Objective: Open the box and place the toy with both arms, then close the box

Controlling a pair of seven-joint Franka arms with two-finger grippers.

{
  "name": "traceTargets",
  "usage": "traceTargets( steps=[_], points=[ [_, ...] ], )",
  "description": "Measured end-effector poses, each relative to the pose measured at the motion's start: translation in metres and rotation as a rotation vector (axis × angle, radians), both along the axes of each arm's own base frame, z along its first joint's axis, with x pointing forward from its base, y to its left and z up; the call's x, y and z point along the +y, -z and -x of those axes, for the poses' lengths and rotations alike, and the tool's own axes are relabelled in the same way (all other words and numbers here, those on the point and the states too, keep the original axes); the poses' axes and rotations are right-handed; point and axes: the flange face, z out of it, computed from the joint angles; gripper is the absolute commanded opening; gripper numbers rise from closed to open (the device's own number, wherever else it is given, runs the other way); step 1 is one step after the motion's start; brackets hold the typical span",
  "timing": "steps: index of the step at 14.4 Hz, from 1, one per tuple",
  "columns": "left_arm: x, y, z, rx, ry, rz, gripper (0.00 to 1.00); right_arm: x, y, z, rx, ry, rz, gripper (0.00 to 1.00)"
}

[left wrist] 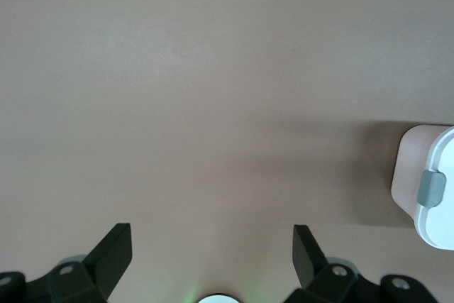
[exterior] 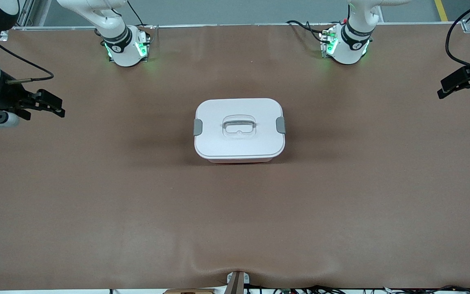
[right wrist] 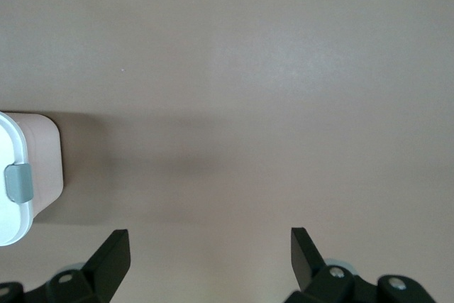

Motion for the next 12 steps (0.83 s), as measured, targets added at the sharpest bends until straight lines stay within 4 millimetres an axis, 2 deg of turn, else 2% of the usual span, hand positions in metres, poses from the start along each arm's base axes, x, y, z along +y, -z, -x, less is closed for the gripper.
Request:
traceTargets(
  steps=[12],
  points=[
    [-0.0053,0.009,-0.0092,-0.004,0.009,-0.001,1.0,-0.0013,-0.0006,-0.0008,-0.007,0.003,0.0,1.0]
  ],
)
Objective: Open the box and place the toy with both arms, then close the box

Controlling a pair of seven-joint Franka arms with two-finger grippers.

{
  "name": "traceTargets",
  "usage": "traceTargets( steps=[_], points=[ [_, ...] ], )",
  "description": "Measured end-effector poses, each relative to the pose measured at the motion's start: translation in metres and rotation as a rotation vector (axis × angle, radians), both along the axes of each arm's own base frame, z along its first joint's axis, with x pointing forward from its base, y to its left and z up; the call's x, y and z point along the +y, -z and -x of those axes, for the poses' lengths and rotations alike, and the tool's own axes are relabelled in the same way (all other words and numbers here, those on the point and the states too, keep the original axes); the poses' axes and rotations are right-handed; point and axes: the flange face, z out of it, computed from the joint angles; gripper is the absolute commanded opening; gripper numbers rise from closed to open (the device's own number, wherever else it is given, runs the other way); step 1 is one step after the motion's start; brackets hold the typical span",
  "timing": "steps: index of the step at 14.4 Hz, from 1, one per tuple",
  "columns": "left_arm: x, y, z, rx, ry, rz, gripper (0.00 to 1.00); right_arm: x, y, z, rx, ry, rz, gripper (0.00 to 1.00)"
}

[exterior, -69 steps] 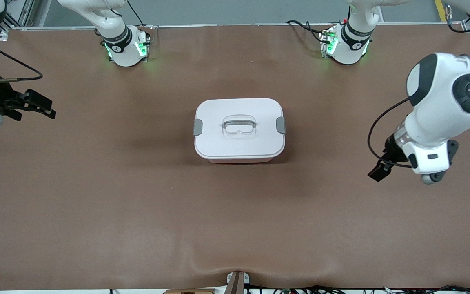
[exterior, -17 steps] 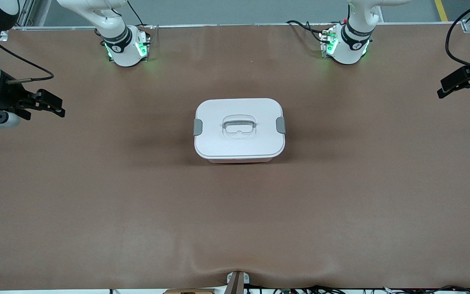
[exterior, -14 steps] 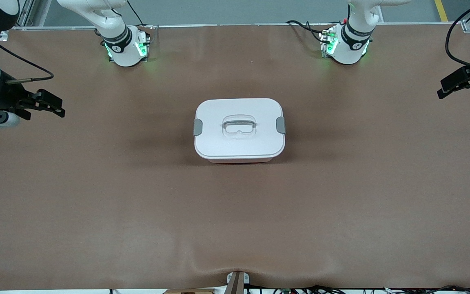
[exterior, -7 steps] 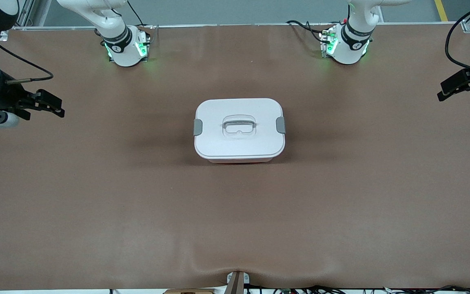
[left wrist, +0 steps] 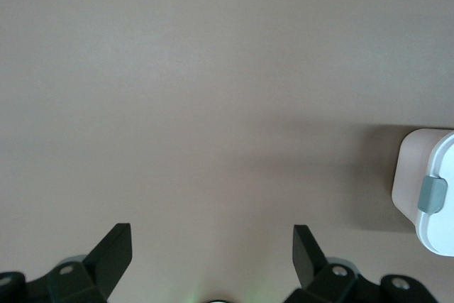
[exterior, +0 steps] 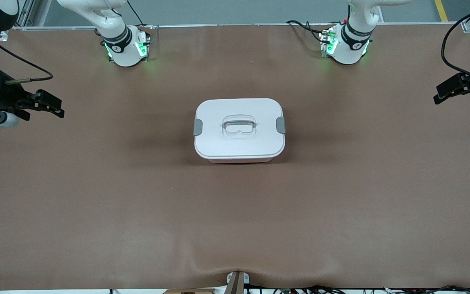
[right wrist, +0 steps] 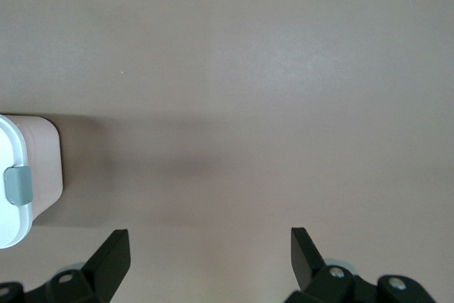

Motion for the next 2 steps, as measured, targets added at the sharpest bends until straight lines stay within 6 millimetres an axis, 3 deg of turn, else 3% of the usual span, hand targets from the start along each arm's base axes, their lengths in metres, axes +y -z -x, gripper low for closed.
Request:
traceTargets(
  steps=[2],
  points=[
    [-0.0007,-0.0004,-0.0005,-0.005,0.001,0.0,1.0,0.0,-0.0003,-0.0003,-0.003,0.0,0.0,1.0]
  ],
)
